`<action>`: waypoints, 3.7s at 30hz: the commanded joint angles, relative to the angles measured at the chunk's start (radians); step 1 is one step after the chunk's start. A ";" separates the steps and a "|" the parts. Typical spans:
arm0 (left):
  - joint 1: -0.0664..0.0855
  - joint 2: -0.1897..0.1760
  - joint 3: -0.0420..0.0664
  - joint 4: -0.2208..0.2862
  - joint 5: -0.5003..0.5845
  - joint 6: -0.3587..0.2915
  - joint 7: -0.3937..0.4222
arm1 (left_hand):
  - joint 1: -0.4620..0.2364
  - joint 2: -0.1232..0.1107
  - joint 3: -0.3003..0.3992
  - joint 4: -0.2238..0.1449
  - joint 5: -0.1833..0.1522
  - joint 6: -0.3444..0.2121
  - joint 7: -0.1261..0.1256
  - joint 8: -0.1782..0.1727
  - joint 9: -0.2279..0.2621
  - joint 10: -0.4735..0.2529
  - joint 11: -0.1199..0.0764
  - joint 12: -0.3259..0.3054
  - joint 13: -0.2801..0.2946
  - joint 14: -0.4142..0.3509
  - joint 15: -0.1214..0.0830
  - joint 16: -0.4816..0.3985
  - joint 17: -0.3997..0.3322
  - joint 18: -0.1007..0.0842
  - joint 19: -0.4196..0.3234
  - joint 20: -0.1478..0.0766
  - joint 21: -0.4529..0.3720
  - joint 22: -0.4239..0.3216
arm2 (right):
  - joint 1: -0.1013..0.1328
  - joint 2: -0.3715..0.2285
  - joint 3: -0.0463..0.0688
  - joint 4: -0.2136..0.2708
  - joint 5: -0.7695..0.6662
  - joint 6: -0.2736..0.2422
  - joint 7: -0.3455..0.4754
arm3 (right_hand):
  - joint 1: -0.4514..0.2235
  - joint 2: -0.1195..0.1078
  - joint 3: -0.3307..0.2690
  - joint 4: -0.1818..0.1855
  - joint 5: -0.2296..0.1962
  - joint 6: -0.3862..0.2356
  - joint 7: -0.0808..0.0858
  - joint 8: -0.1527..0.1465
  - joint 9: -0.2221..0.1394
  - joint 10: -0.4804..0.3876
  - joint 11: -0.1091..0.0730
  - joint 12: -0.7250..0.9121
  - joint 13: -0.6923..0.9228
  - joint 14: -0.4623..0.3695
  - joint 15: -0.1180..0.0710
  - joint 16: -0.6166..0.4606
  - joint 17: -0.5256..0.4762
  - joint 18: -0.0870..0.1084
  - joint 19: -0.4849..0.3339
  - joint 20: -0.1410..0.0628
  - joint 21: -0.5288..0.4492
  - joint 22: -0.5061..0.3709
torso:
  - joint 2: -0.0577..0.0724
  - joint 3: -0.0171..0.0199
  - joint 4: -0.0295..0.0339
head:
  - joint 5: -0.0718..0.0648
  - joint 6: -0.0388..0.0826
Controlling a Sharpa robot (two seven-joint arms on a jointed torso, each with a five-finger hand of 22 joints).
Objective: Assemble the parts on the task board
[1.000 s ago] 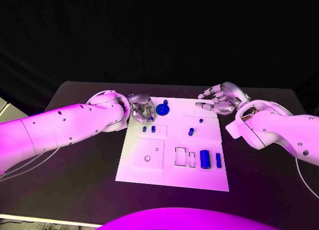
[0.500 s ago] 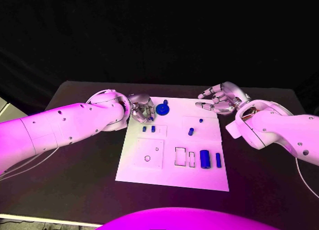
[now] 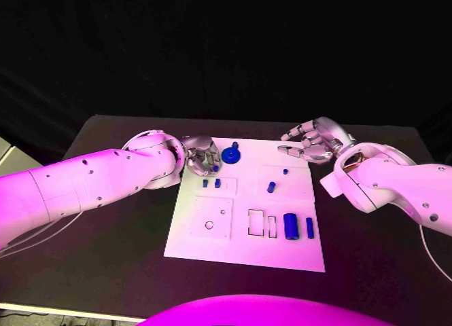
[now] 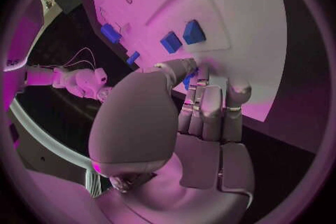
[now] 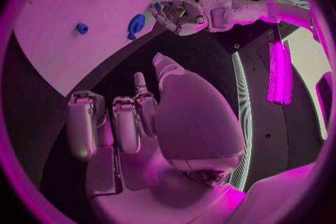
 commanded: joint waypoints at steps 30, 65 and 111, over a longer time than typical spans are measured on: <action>0.000 -0.023 0.001 0.009 0.013 -0.002 -0.007 | -0.015 -0.001 -0.003 -0.013 0.000 -0.009 -0.006 -0.025 -0.003 0.021 -0.001 -0.017 0.026 -0.006 -0.003 0.006 -0.007 -0.014 0.002 -0.002 0.001 -0.002 | -0.003 -0.006 0.000 -0.003 -0.010 0.031 -0.002 | -0.002 -0.022 0.029 0.004 0.001 -0.018 -0.003 0.015 -0.002 -0.153 -0.004 -0.224 -0.074 0.074 -0.012 -0.019 0.145 0.019 0.012 -0.012 -0.053 0.137 | 0.000 0.0003 -0.0005 | 0.003 -0.001; 0.012 -0.263 0.033 0.135 1.039 -0.061 0.433 | -0.003 0.010 0.000 -0.042 0.004 0.012 0.036 -0.040 -0.021 -0.108 0.052 -0.004 0.022 -0.331 0.040 -0.337 -0.514 0.045 -0.312 0.030 -0.257 -0.279 | -0.016 0.041 -0.002 -0.089 -0.798 0.360 -0.134 | 0.032 -0.109 0.233 -0.086 -0.046 0.036 -0.022 0.042 -0.002 -0.370 0.006 -1.231 -1.037 0.055 -0.004 -0.073 0.051 0.040 -0.020 -0.017 -0.181 0.079 | 0.001 -0.0007 0.0014 | -0.058 0.016; 0.012 -0.287 0.033 0.168 1.099 -0.040 0.438 | 0.029 0.037 0.021 -0.094 0.014 0.020 0.038 -0.038 -0.027 -0.120 0.052 0.030 0.025 -0.335 0.036 -0.353 -0.526 0.046 -0.322 0.024 -0.219 -0.249 | -0.067 0.121 -0.008 -0.141 -0.821 0.417 -0.155 | 0.023 -0.048 0.417 -0.184 -0.030 0.162 -0.043 0.085 0.035 -0.178 -0.020 -1.299 -1.153 0.063 -0.025 -0.072 0.051 0.021 0.023 -0.039 -0.089 0.142 | 0.001 0.0002 -0.0003 | -0.052 -0.002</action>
